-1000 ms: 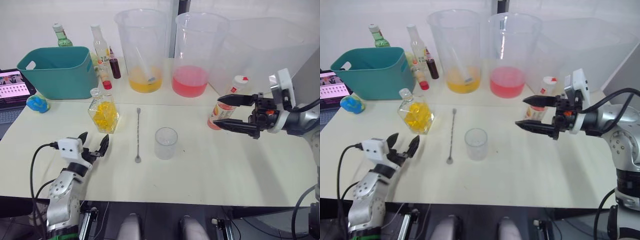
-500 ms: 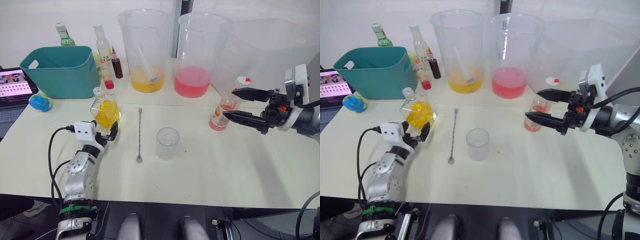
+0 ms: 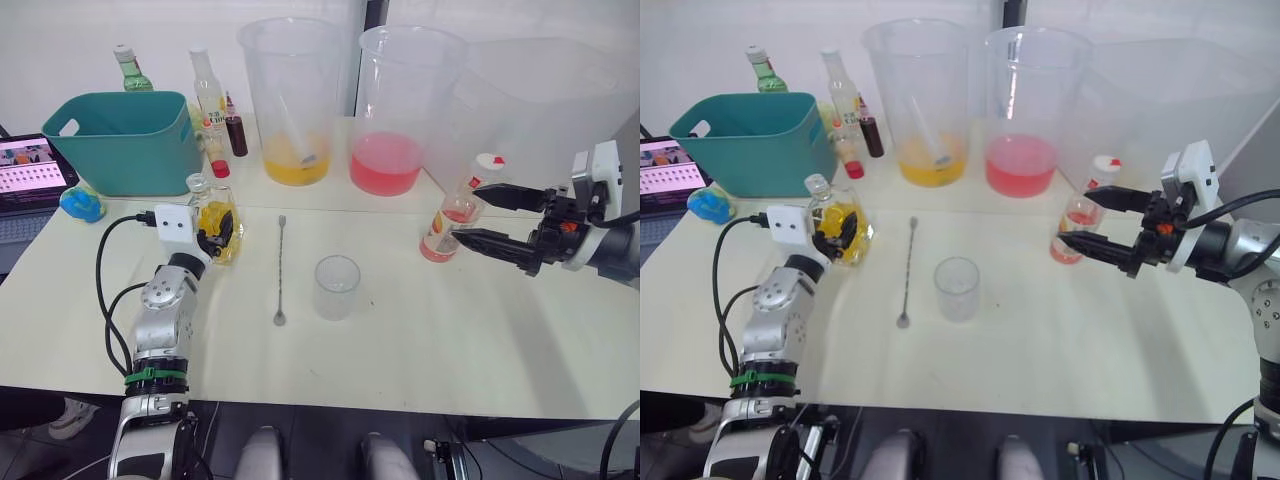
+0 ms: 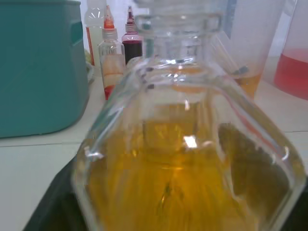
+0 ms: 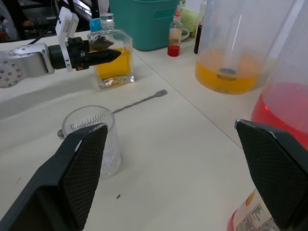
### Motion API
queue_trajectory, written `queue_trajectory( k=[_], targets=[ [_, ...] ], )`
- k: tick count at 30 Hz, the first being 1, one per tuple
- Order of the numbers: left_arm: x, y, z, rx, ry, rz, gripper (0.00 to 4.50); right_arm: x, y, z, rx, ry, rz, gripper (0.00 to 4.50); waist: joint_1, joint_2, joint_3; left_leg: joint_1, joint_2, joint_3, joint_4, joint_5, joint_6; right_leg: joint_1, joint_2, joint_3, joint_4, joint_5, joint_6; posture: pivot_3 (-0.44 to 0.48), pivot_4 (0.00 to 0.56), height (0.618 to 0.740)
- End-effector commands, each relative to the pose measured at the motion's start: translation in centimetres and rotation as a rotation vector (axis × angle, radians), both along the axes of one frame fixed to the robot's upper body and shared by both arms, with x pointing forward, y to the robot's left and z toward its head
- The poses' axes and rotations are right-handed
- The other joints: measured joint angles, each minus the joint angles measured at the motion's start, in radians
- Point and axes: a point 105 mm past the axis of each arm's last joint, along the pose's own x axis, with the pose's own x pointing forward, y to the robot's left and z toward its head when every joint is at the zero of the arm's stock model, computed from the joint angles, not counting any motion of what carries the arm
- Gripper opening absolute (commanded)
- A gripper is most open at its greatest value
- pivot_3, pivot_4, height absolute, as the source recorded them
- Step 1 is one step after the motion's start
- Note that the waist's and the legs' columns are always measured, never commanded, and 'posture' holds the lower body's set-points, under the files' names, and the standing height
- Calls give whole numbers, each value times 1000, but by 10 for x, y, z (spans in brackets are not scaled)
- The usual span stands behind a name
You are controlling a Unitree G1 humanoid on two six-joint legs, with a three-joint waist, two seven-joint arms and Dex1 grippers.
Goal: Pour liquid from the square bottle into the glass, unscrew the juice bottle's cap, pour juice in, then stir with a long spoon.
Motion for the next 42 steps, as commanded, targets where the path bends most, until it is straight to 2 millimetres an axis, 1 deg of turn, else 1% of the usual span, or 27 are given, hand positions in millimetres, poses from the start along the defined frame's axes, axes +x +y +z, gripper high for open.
queue_trajectory(
  k=[1, 4, 5, 7, 8, 10, 12, 13, 15, 16, 17, 19, 22, 25, 26, 29, 31, 33, 35, 36, 39, 40, 42],
  targets=[
    [2, -2, 14, -2, -20, 0, 2804, -7, -1, 14, -12, -76, -6, 4500, 0, 0, 0, 0, 0, 0, 0, 0, 0, 0, 0, 0, 0, 0, 0, 0, 150, 728],
    [2, -2, 19, 1, -30, 0, 2804, -7, -1, 13, -11, -77, -10, 4500, 0, 0, 0, 0, 0, 0, 0, 0, 0, 1, 0, -1, 0, 0, 0, 0, 150, 728],
    [0, 0, 25, -15, -56, -4, 2804, -7, 0, 12, -9, -76, -11, 4500, 0, 0, 0, 0, 0, 0, 0, 0, 0, 1, 0, -1, 0, 0, 0, 0, 150, 728],
    [-4, 9, 47, -79, -131, -21, 2804, -7, 2, 12, -3, -73, -5, 4500, 0, 0, 0, 0, 0, -1, 0, 0, 0, 1, 0, -1, -1, 0, 0, 0, 150, 728],
    [-8, 11, 59, -80, -169, -52, 2804, -8, 3, 12, 2, -70, 4, 4500, -1, -1, 1, -1, 0, -1, 0, 0, 0, 1, 0, -1, -1, 0, 0, 0, 150, 728],
    [-18, 12, 76, -57, -223, -136, 2804, -11, 5, 14, 18, -62, 29, 4500, -4, -2, 2, -2, 0, -2, 0, 0, 0, 0, 0, -2, -1, 0, 0, 0, 150, 728],
    [-29, 13, 89, -23, -261, -224, 2804, -14, 8, 15, 28, -50, 53, 4500, -7, -4, 3, -3, 0, -3, 0, 0, -1, -1, 0, -3, -2, 0, 0, 0, 150, 728],
    [-34, 12, 92, 3, -264, -274, 2804, -15, 9, 14, 29, -41, 66, 4500, -7, -4, 3, -4, 1, -4, 0, 0, -1, -1, 0, -4, -3, 0, 0, 0, 150, 728],
    [-45, 19, 95, 88, -230, -339, 2804, -18, 13, 11, 24, -22, 99, 4500, -8, -5, 3, -6, 1, -6, 0, 1, -1, -1, 0, -6, -5, 0, -1, 0, 150, 728],
    [-51, 20, 101, 100, -227, -378, 2804, -19, 15, 10, 23, -12, 113, 4500, -9, -4, 3, -7, 1, -6, 0, 1, -1, -1, 0, -7, -6, 0, -1, 0, 150, 728],
    [-57, 18, 106, 114, -225, -428, 2804, -20, 16, 8, 23, -5, 125, 4500, -10, -4, 4, -7, 1, -7, -1, 1, -1, -1, 0, -8, -6, 0, -1, 0, 150, 728],
    [-75, 7, 111, 156, -209, -573, 2804, -22, 19, 1, 7, 31, 143, 4500, -11, -4, 4, -7, 1, -7, -1, 1, -1, -1, 0, -9, -6, 0, -1, 0, 150, 728],
    [-91, -7, 106, 162, -126, -726, 2804, -28, 20, -12, -28, 81, 178, 4500, -6, -4, 4, -8, 1, -8, -1, 1, -1, 0, -1, -11, -7, 0, -1, 0, 150, 728],
    [-106, -21, 101, 170, -73, -852, 2804, -32, 22, -14, -20, 96, 196, 4500, -3, -4, 4, -8, 1, -9, 0, 1, -1, 0, -1, -12, -7, 0, -1, 0, 150, 728],
    [-114, -28, 99, 176, -48, -913, 2804, -34, 22, -15, -18, 109, 204, 4500, -4, -4, 4, -8, 1, -9, 0, 1, -1, 0, -1, -12, -7, 0, -1, 0, 150, 728],
    [-136, -53, 81, 220, 65, -1115, 2804, -44, 21, -30, -65, 164, 230, 4500, -6, -4, 4, -8, 2, -10, -1, 1, -1, 0, 0, -13, -7, 0, -1, 0, 150, 728],
    [-143, -67, 76, 223, 78, -1202, 2804, -47, 22, -31, -63, 163, 231, 4500, -5, -3, 5, -8, 1, -10, -1, 1, -1, 0, 0, -13, -7, 0, -1, 0, 150, 728],
    [-148, -77, 70, 226, 78, -1266, 2804, -50, 23, -30, -58, 159, 231, 4500, -5, -3, 5, -8, 1, -10, 0, 1, -1, 0, 0, -13, -7, 0, -1, 0, 150, 728],
    [-147, -84, 68, 221, 41, -1290, 2804, -52, 24, -29, -55, 159, 231, 4500, -5, -3, 5, -7, 1, -10, 0, 1, -1, 1, 0, -13, -6, 0, -1, 0, 150, 728],
    [-143, -86, 71, 235, -28, -1269, 2804, -53, 24, -30, -58, 166, 227, 4500, -6, -3, 5, -7, 1, -10, 0, 1, -1, 1, 0, -13, -6, 0, -1, 0, 150, 728],
    [-146, -100, 56, 217, -13, -1361, 2804, -63, 25, -35, -91, 185, 234, 4500, -4, -3, 5, -7, 1, -11, 0, 1, -1, 1, 1, -13, -6, 0, -1, 0, 150, 728],
    [-147, -106, 48, 227, 7, -1404, 2804, -65, 26, -32, -82, 175, 233, 4500, -3, -3, 5, -7, 1, -11, 0, 1, -1, 1, 1, -13, -6, 0, -1, 0, 150, 728],
    [-148, -113, 38, 240, 17, -1450, 2804, -67, 27, -24, -67, 150, 228, 4500, -3, -3, 5, -7, 1, -11, 0, 1, -1, 1, 0, -13, -7, 0, -1, 0, 150, 728]
  ],
)
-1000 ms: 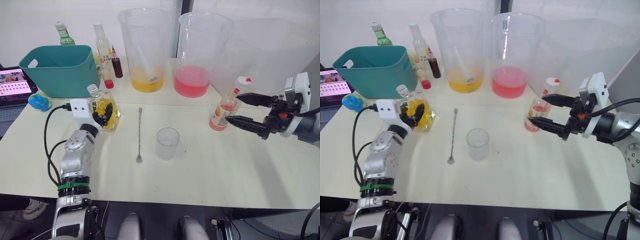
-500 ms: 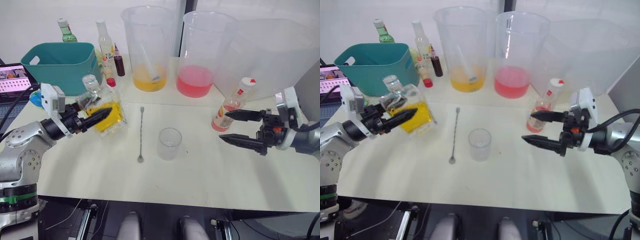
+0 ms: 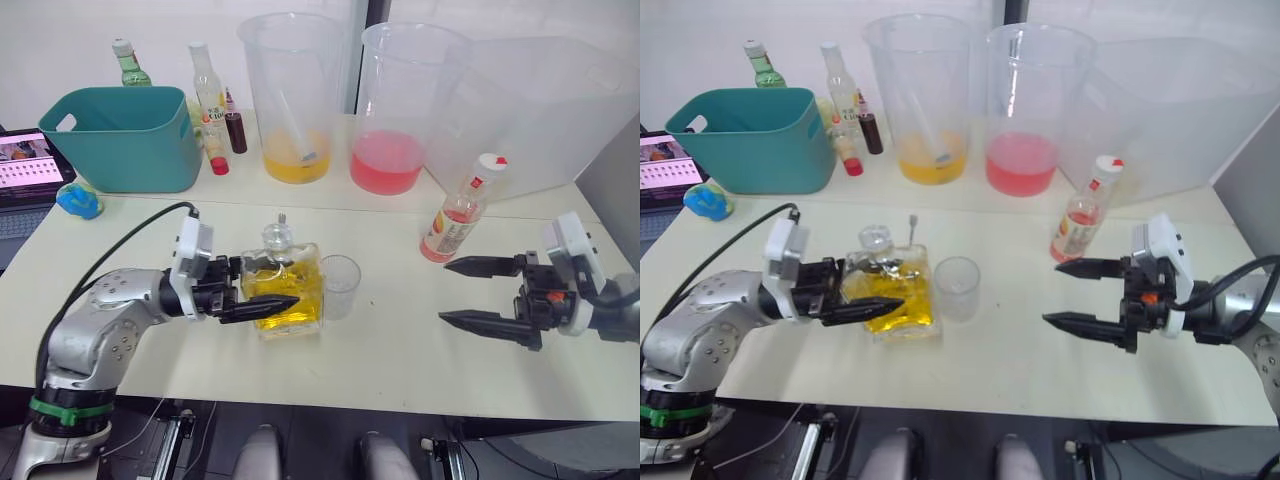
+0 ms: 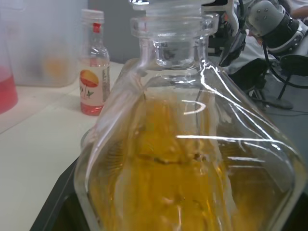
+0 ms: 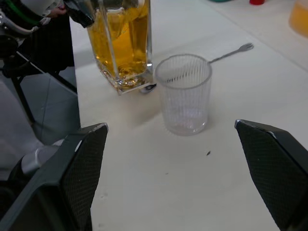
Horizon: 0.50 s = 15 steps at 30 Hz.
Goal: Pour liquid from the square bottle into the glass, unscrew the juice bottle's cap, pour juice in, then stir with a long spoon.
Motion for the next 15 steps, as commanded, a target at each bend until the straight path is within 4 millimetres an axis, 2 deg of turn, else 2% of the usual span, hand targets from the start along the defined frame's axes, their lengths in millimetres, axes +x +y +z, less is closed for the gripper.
queue_trajectory(
  k=[1, 9, 11, 15],
  targets=[
    [-9, -16, 0, 3, -74, -128, 2804, -9, 3, 24, 20, -89, 7, 4500, 0, 0, 0, 0, 0, 0, 0, 0, 0, 0, 0, 0, 0, 0, 0, 0, 150, 728],
    [-7, -24, -24, 44, -110, -184, 2804, -16, 5, 33, 25, -106, -15, 4500, -1, 0, 0, 0, 0, 0, 0, 0, 0, 0, 0, 0, 0, 0, 0, 0, 150, 728],
    [2, -25, -28, 21, -112, -142, 2804, -17, 5, 32, 17, -106, -25, 4500, 2, 1, 0, 0, 0, 0, 0, 0, 0, 0, 0, 0, 0, 0, 0, 0, 150, 728],
    [0, -24, -41, 68, -130, -166, 2804, -22, 8, 26, -5, -69, -4, 4500, 3, 0, 0, 0, 0, -1, 1, 0, 0, 1, 0, 0, 0, 0, 0, 0, 150, 728]
  ],
)
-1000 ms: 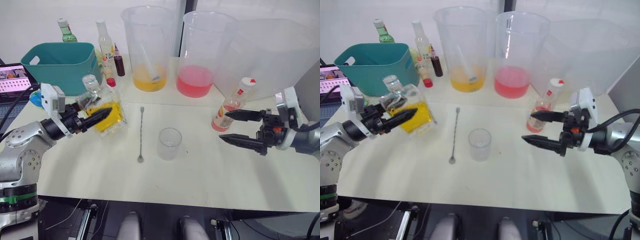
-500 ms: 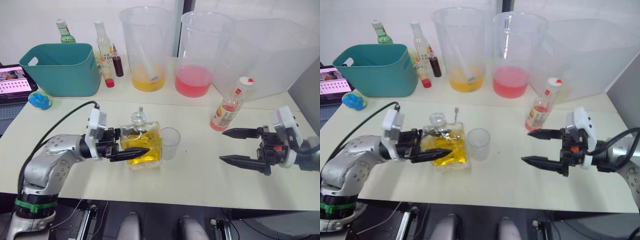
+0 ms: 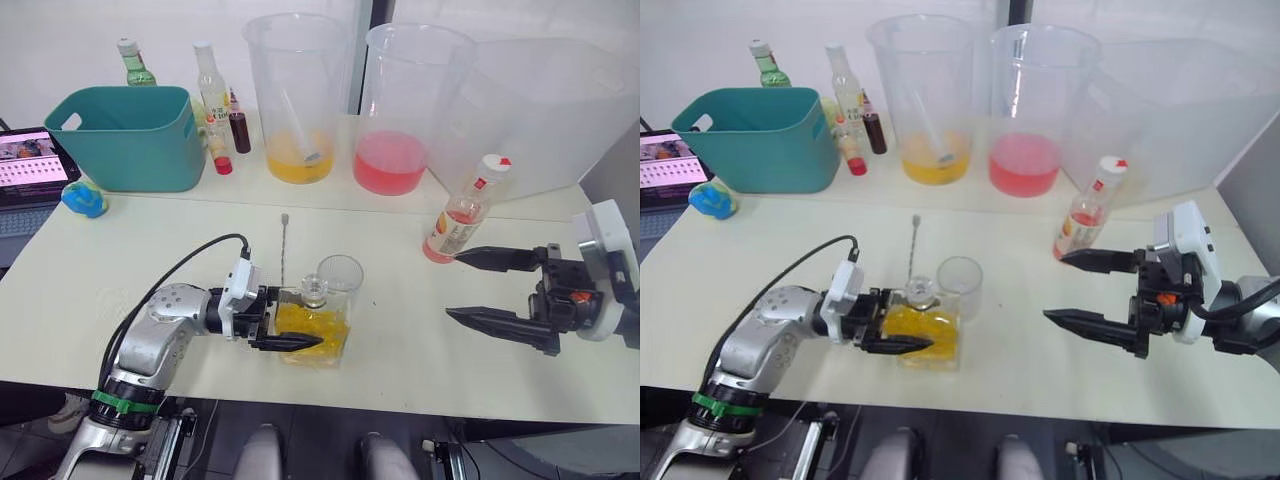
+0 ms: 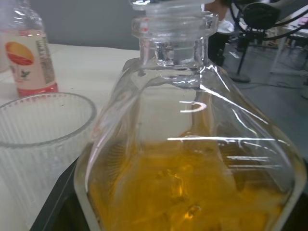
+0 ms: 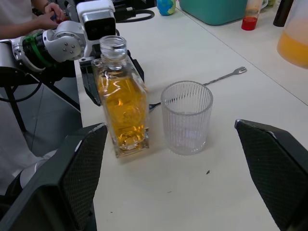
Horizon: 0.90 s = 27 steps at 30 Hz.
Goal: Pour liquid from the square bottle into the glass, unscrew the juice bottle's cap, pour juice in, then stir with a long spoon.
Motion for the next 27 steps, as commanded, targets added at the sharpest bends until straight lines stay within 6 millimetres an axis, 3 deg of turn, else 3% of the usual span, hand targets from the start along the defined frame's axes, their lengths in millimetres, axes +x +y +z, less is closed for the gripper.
queue_trajectory(
  k=[1, 3, 6, 16, 24, 27],
  targets=[
    [-6, -2, 8, -3, -97, -54, 2804, -8, 4, 6, -8, -17, 31, 4500, 0, 0, 0, 0, 0, 0, 0, 0, 0, 0, 0, 0, 0, 0, 0, 0, 150, 728],
    [-9, 1, 0, 32, -92, -76, 3819, -8, 5, 5, -11, -16, 32, 4500, 0, 0, 0, 0, 0, 0, 0, 0, 0, 0, 0, 0, 0, 0, 0, 0, 150, 728],
    [-13, 3, -2, 47, -81, -87, 4466, -8, 5, 5, -13, -17, 33, 4500, -1, 0, 0, 1, 0, 0, 0, 0, 0, 1, 0, 0, 0, 0, 0, 0, 150, 728],
    [-13, 8, 20, 27, -101, -29, 4466, -7, 14, 6, 3, -20, 74, 4500, -2, 0, 0, 1, 1, 0, 0, 0, 0, 1, 0, 0, 0, 0, 0, 0, 150, 728],
    [-10, 8, 16, 82, -112, -14, 4466, -12, 18, -4, 11, -4, 85, 4500, -1, 0, 0, 1, 0, 0, 0, 0, 0, 1, 0, 0, 0, 0, 0, 0, 150, 728],
    [-7, 8, 17, 84, -109, -5, 3623, -13, 16, -9, 5, -2, 77, 4500, -1, 0, 0, 1, 0, 0, 0, 0, 0, 1, 0, 0, 0, 0, 0, 0, 150, 728]
  ],
)
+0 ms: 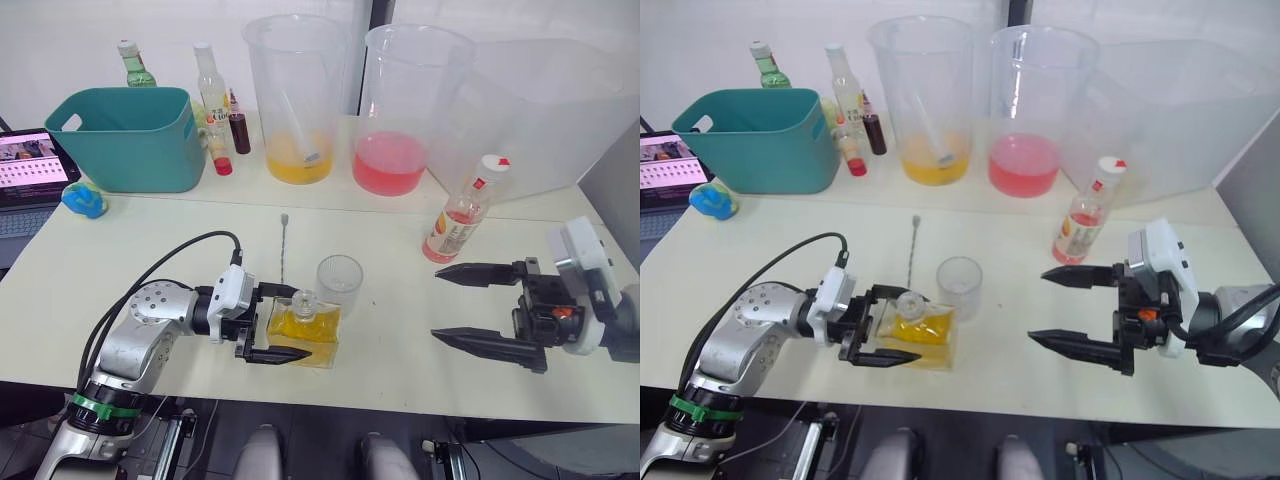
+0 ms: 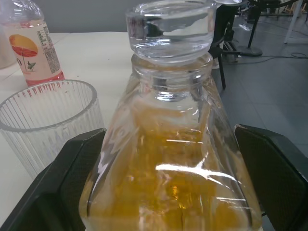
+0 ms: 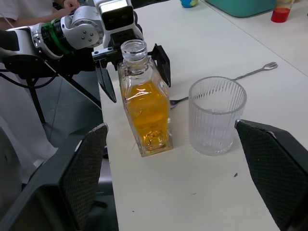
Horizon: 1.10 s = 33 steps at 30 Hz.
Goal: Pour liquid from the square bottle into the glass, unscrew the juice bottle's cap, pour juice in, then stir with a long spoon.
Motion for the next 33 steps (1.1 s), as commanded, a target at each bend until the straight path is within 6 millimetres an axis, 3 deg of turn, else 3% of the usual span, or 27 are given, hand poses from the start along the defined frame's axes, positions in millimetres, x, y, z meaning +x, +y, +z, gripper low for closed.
queue_trajectory(
  k=[1, 3, 11, 19, 24, 31, 33],
  targets=[
    [1, -2, 8, 8, -30, -10, 3295, -3, 1, 1, -8, -43, 9, 4500, -1, 0, 0, 0, 0, 0, 0, 0, 0, 0, 0, 0, 0, 0, 0, 0, 150, 728],
    [0, -4, 8, 7, -24, -20, 2794, -3, 1, 0, -10, -42, 5, 4500, -1, 0, 0, 0, 0, 0, 0, 0, 0, 0, 0, 0, 0, 0, 0, 0, 150, 728],
    [-1, -9, 2, 39, -44, -39, 2795, -5, 9, -2, 4, -49, 32, 4500, 2, 0, 0, 0, 0, 0, 1, 0, 0, 1, 0, 0, 0, 0, 0, 0, 150, 728],
    [2, -17, -5, 68, -74, -54, 2795, 21, 71, -9, 12, -188, 75, 4500, -1, 0, 0, 2, 0, 0, 2, 0, 0, 2, 0, 0, 0, 0, 0, 0, 150, 728],
    [2, -22, -7, 62, -81, -52, 2795, 31, 94, -12, 25, -226, 131, 4500, 6, 1, 0, 0, -1, -1, 3, 0, 0, 2, 0, 0, 0, 0, 0, 0, 150, 728],
    [6, -23, -10, 67, -83, -18, 2795, 28, 116, -17, 55, -212, 242, 4500, 5, 1, -1, 0, 0, -1, 3, 0, 0, 2, 0, -1, 1, 0, 0, 0, 150, 728],
    [6, -22, -13, 77, -87, -16, 2795, 28, 120, -17, 69, -202, 248, 3962, 5, 1, -1, 0, 0, -1, 3, 0, 0, 2, 0, -1, 1, 0, 0, 0, 150, 728]
  ],
)
